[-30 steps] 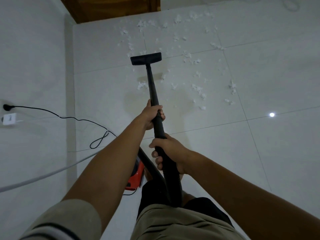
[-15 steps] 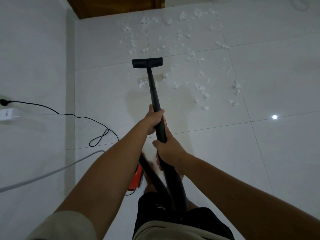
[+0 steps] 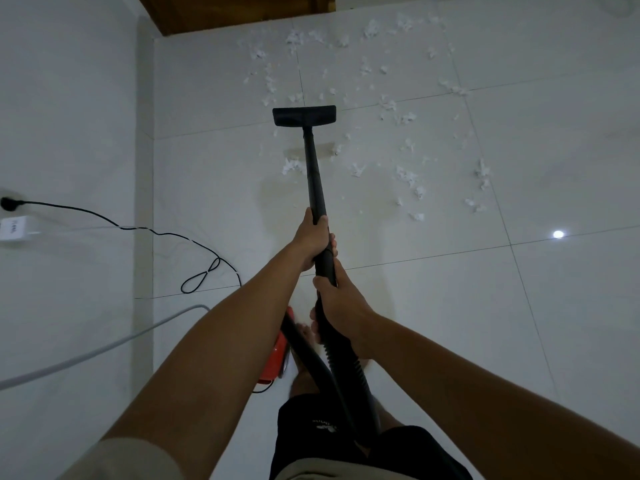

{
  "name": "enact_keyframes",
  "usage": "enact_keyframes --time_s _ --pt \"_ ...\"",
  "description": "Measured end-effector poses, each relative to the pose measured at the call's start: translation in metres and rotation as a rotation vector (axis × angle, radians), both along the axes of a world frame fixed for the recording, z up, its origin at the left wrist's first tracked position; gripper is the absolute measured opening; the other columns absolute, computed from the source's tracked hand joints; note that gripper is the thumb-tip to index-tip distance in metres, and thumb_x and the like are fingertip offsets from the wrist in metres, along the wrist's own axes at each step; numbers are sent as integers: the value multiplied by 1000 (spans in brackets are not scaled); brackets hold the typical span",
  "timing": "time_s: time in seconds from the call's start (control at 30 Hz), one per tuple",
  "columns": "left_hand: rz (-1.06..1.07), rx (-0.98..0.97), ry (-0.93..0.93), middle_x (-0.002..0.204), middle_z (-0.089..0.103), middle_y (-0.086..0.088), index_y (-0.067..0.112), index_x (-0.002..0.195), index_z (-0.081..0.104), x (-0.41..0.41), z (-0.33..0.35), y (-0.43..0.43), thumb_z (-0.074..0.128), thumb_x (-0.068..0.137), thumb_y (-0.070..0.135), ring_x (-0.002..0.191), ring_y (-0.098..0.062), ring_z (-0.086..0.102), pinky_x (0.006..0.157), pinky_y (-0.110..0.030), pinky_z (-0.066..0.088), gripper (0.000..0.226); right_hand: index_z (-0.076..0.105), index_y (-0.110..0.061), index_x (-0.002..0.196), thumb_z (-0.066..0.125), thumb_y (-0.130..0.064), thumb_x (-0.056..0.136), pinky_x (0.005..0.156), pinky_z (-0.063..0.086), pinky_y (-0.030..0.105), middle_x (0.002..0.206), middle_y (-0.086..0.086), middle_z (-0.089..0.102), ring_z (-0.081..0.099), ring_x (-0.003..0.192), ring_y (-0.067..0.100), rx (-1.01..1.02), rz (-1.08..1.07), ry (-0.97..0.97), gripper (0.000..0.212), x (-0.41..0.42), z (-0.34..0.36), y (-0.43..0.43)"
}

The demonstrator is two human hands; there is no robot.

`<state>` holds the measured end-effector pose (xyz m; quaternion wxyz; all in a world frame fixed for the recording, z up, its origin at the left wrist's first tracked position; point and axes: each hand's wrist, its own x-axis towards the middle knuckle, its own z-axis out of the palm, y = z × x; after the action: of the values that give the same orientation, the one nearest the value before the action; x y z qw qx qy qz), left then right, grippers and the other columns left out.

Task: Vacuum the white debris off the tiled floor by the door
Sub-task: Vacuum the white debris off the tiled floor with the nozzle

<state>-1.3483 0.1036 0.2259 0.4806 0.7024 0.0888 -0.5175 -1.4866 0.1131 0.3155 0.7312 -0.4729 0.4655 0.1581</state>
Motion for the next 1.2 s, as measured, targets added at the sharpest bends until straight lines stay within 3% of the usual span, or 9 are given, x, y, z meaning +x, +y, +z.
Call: enact_keyframes --time_s 0.17,0.27,0.33,0.43,0.53,0.8,0.93,1.07,1.2 --pt "-57 59 -17 73 53 -9 37 159 -3 4 -8 -5 34 109 26 56 -17 52 56 -32 54 64 27 -42 155 41 -35 109 52 55 32 71 11 60 57 49 19 -78 50 32 49 7 -6 -5" --pt "-82 72 -21 73 52 -10 29 156 16 6 -16 -2 34 109 25 55 -17 52 52 -30 54 50 29 -41 155 41 -32 110 53 55 33 66 7 57 55 45 15 -100 91 53 48 10 -9 -6" --pt "-96 85 -33 72 51 -9 23 147 27 11 -20 1 33 108 23 54 -17 51 51 -30 53 40 28 -40 156 41 -30 110 44 51 24 63 3 54 53 39 9 -118 100 60 49 15 -12 -4" --pt "-147 115 -34 70 52 -8 33 156 14 19 -26 7 33 108 24 55 -16 52 56 -32 53 52 30 -38 156 46 -27 109 34 40 14 63 1 51 46 30 1 -125 69 54 52 24 -16 4" --pt "-182 116 -10 71 53 -8 39 159 -4 23 -30 14 35 109 25 57 -16 53 58 -32 54 65 27 -39 157 52 -17 105 36 42 15 66 3 55 49 35 3 -127 60 66 62 29 -23 16" --pt "-272 132 117 74 51 -9 35 159 -3 34 -22 27 40 106 15 58 -15 54 42 -21 51 71 29 -39 156 48 -10 103 40 49 23 56 0 55 51 37 9 -111 3 78 64 34 -21 31" --pt "-294 130 19 76 53 -10 31 160 1 37 -21 32 38 107 18 55 -14 52 40 -19 49 66 26 -34 158 49 -14 104 40 49 22 65 5 58 53 39 8 -107 13 90 62 47 -21 37" --pt "-285 140 -25 81 55 -11 33 160 7 33 -31 34 37 107 22 54 -15 53 47 -25 54 61 9 -49 157 47 -14 104 50 58 32 76 16 62 61 48 19 47 -23 89 74 48 -29 42" --pt "-249 135 -30 81 55 -10 39 160 0 19 -37 31 34 108 28 55 -15 53 49 -27 55 63 9 -51 158 39 -39 107 49 51 27 89 9 67 60 56 14 -151 44 169 60 34 -37 51"
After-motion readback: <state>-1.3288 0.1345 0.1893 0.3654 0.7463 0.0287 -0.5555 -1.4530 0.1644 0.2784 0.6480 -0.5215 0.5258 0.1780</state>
